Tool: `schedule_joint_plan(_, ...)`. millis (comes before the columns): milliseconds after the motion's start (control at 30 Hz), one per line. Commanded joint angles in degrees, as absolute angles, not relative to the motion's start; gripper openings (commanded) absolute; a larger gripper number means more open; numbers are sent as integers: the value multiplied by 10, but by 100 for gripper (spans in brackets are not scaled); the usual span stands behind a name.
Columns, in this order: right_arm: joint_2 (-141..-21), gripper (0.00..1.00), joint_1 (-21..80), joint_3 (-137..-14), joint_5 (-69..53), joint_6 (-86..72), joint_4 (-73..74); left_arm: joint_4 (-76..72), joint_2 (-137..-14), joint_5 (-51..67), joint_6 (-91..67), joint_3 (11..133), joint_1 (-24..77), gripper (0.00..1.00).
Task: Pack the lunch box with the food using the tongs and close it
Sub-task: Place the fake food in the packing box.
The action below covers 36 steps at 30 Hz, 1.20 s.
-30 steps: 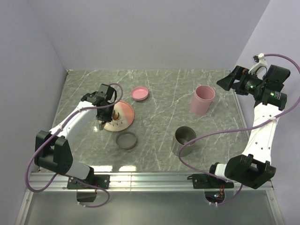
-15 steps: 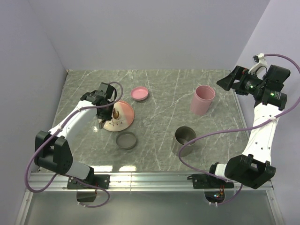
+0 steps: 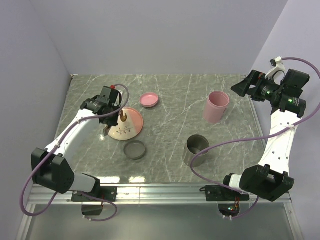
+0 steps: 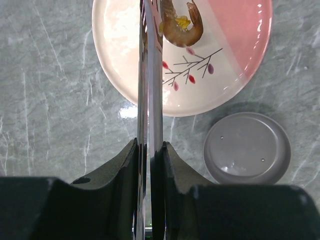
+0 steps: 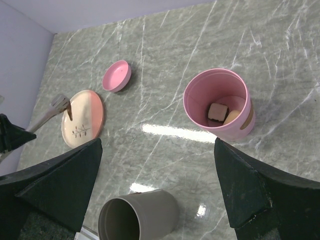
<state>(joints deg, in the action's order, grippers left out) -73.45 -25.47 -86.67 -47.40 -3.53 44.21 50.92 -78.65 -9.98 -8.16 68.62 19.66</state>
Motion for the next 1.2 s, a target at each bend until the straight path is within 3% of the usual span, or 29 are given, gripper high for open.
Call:
schedule_joint_plan(0, -720, 100, -254, -886, -473, -32, 436, 509, -762, -82, -74, 733, 199, 0)
schedule_joint_plan(533, -722, 100, -253, -884, -483, -47, 429, 536, -744, 41, -40, 877, 236, 0)
schedule_joint_plan(1167, -729, 100, -254, -900, -469, -40, 444, 493, -841, 120, -35, 1006, 495, 0)
